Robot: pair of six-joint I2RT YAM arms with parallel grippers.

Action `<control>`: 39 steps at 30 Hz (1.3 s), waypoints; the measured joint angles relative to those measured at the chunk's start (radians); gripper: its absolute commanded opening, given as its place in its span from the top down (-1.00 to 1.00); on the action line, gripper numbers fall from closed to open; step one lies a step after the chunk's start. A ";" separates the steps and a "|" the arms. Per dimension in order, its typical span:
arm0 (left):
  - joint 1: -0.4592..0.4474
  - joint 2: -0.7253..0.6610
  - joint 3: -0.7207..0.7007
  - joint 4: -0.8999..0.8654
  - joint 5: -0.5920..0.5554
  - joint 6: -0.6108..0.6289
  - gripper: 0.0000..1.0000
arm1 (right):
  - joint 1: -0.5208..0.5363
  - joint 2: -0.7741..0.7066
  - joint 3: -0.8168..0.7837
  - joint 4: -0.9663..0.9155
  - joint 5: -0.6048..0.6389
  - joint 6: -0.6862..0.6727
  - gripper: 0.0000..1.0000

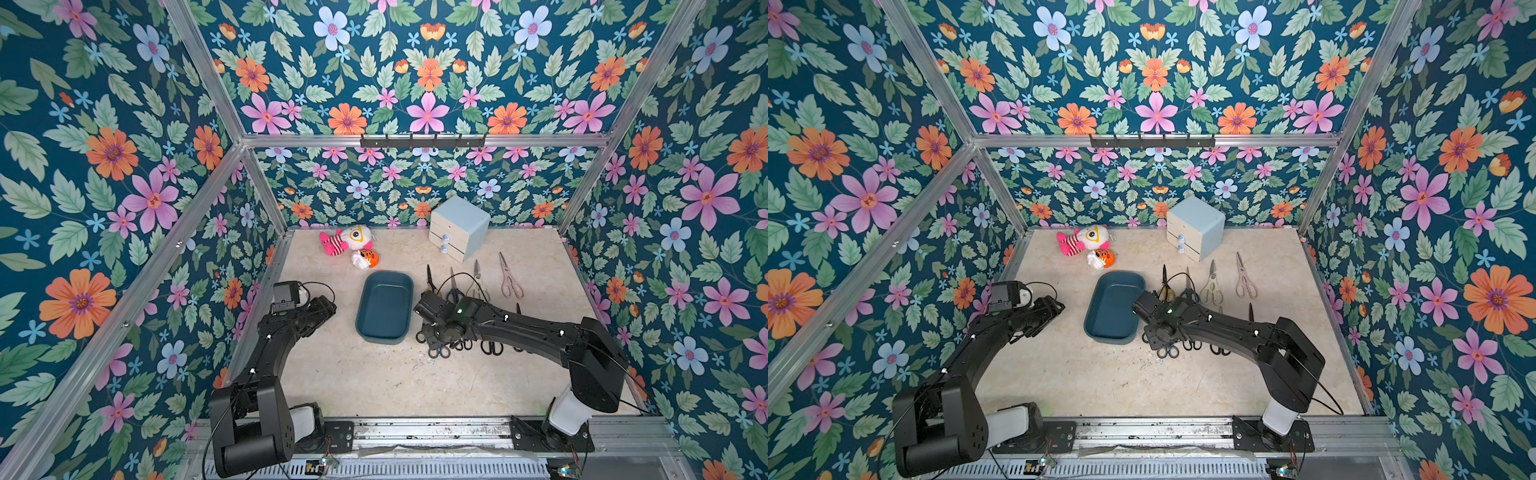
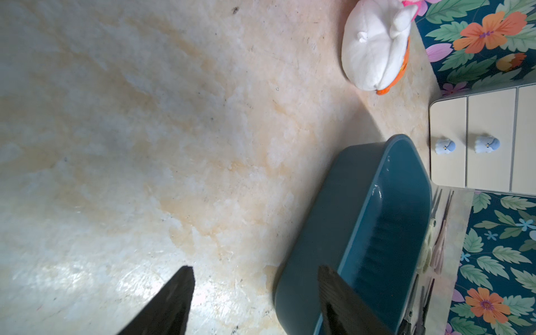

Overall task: Take the scissors out of the storage box
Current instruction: Adjust the storage box at the center of the board, then place the scissors at the center of the board.

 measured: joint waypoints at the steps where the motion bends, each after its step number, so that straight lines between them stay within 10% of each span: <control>1: 0.000 -0.003 -0.001 -0.005 -0.003 0.000 -0.45 | 0.005 0.000 -0.016 0.015 -0.010 -0.001 1.00; 39: 0.000 -0.040 -0.035 -0.029 -0.068 0.007 -0.45 | 0.078 0.317 0.182 0.101 -0.025 0.038 1.00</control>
